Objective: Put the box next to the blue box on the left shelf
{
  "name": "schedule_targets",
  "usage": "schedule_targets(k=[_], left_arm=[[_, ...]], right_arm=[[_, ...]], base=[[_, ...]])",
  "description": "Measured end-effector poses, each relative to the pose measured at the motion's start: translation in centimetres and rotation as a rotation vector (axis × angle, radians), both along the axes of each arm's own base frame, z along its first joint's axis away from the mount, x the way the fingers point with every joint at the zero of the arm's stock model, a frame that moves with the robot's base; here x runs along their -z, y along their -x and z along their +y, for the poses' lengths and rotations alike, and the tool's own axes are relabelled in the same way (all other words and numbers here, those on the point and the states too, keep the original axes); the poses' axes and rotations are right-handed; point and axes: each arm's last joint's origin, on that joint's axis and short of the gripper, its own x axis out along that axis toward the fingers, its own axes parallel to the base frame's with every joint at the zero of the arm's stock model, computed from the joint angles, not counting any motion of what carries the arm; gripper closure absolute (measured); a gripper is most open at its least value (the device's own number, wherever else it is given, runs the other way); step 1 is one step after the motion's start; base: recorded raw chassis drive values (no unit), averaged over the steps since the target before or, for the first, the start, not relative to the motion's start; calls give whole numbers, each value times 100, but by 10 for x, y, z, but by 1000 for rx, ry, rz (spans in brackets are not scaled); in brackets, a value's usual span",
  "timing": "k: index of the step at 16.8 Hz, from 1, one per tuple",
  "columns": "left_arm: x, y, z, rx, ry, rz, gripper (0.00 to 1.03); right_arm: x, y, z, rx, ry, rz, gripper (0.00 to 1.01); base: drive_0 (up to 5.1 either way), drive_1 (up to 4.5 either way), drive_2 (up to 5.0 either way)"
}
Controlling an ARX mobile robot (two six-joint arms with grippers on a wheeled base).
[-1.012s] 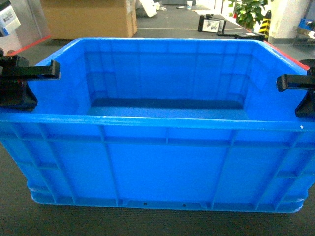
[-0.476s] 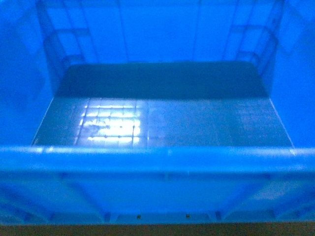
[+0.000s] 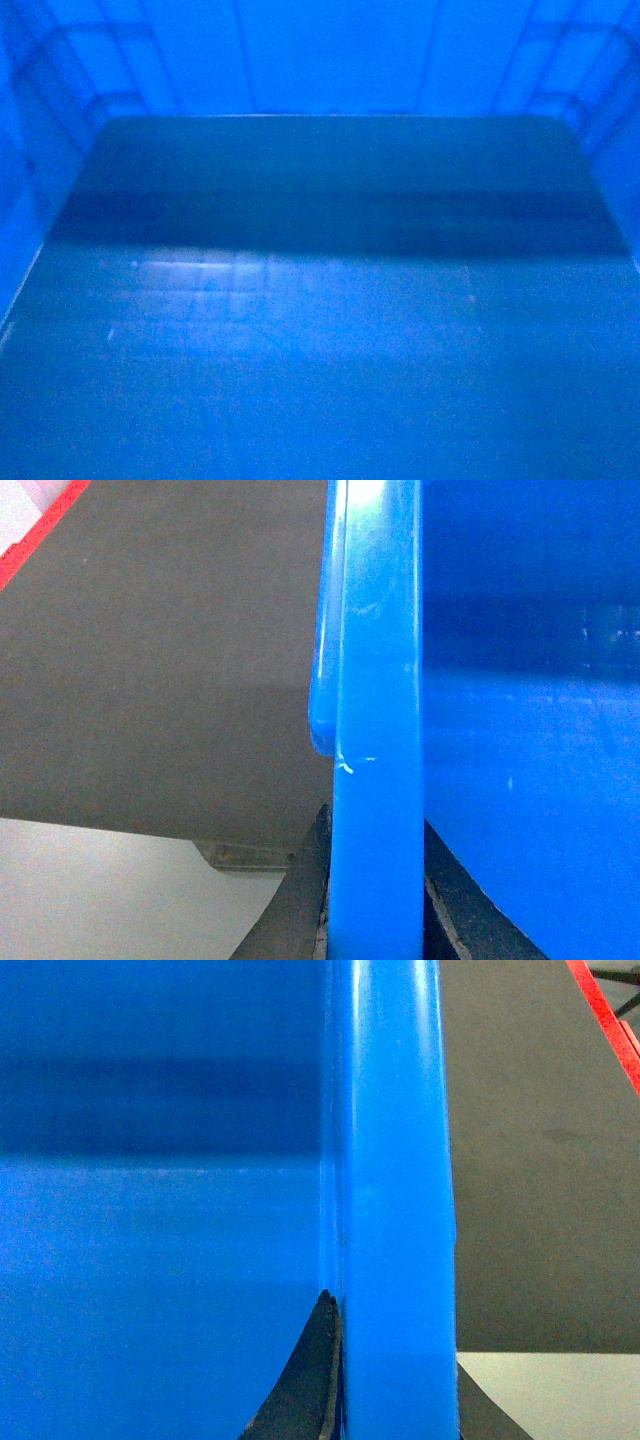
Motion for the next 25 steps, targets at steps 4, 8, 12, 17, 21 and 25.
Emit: schedule_targets(k=[4,8,12,17,21,25], left_arm=[[3,20,-9,27,4,-65,93],[0,23,-9,28,12,-92,93],[1,22,-10,25,12,-87,93],[1,23,-9,23,10,-87,93],[1,23,-9,23,10,-87,93],[1,23,-9,25,11,-86,93]], right_arm=[[-3,21,-6,28,19,-73,92],[-7,22,-7,29,27,-98,92],[-6,21,-6,28,27,-91,92],[-5,21,-6,28,28,-90,92],[-6,21,-6,29,28,-91,92],[-5,21,-6,29,29,-90,92]], base=[[0,0,0],[0,0,0],[0,0,0],[0,0,0],[0,0,0],[0,0,0]])
